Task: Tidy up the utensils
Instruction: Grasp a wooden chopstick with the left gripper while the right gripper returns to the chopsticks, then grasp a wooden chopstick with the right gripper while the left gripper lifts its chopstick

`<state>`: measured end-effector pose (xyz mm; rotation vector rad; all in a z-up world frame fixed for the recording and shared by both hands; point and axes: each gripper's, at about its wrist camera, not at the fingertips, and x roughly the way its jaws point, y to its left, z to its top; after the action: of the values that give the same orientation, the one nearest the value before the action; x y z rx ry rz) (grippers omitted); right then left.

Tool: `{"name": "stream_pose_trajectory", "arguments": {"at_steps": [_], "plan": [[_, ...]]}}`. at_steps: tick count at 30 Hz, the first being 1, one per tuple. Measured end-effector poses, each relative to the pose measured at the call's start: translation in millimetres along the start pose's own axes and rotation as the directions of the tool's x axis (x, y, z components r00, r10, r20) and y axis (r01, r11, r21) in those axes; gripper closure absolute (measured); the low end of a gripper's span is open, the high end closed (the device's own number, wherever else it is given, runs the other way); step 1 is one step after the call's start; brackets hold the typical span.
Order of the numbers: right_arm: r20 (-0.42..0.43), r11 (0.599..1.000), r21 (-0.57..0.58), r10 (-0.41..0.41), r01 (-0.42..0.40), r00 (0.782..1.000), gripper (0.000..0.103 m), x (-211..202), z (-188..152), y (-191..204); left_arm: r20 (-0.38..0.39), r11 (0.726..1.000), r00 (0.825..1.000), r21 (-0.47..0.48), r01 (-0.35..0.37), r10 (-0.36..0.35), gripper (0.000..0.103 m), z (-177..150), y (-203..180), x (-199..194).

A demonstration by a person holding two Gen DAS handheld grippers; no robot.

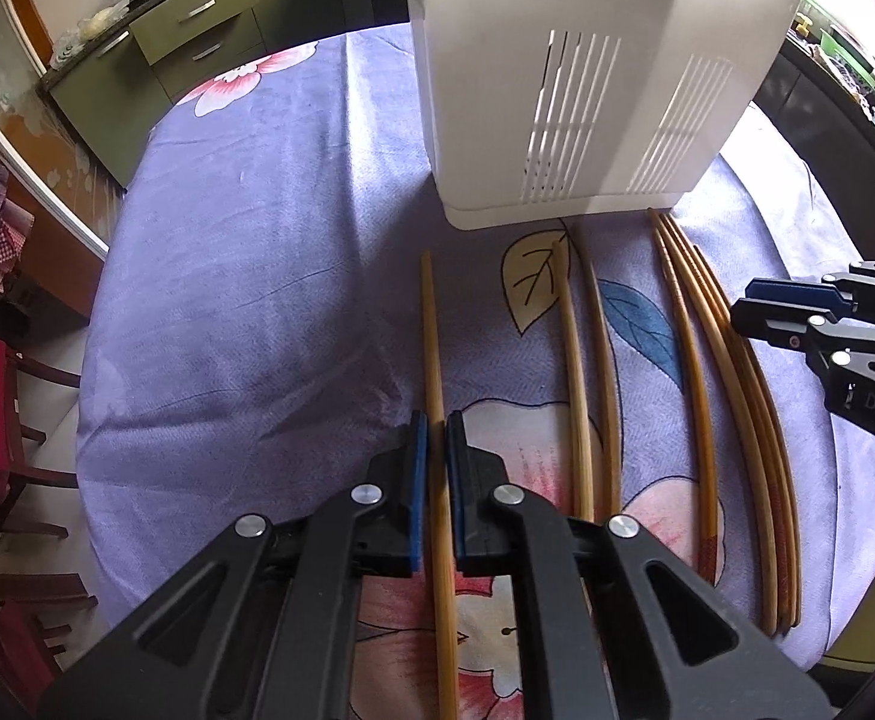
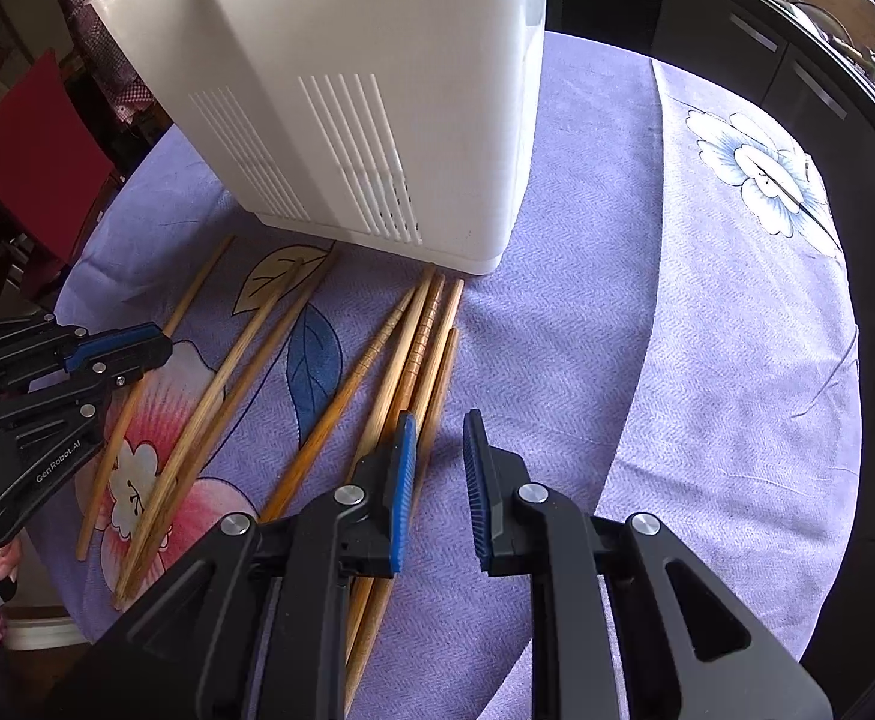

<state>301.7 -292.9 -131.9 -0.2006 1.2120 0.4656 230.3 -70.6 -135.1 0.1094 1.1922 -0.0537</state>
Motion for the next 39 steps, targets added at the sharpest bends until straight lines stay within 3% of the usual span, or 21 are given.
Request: {"name": "stream_pose_trajectory", "arguments": {"at_steps": [23, 30, 32, 34, 39], "plan": [[-0.075, 0.997, -0.050, -0.066, 0.062, 0.995, 0.090, 16, 2, 21, -0.008, 1.000, 1.000, 0.012, -0.005, 0.005, 0.096, 2, 0, 1], [-0.075, 0.998, -0.039, -0.058, 0.055, 0.996, 0.096, 26, 8, 39, -0.034, 0.999, 0.999, 0.026, -0.019, 0.020, 0.095, 8, -4, 1], [-0.073, 0.998, -0.032, -0.054, 0.052, 0.996, 0.096, 26, 7, 39, -0.040, 0.999, 0.999, 0.025, -0.023, 0.024, 0.092, 8, -2, 1], [-0.087, 0.998, -0.045, -0.056, 0.052, 0.995, 0.095, 25, 5, 40, -0.042, 0.999, 0.998, 0.023, -0.047, 0.048, 0.078, 8, 0, 2], [-0.100, 0.996, -0.068, -0.065, 0.059, 0.993, 0.093, 24, 0, 39, -0.036, 0.999, 0.998, 0.023, -0.044, 0.045, 0.076, 7, 4, 2]]}}
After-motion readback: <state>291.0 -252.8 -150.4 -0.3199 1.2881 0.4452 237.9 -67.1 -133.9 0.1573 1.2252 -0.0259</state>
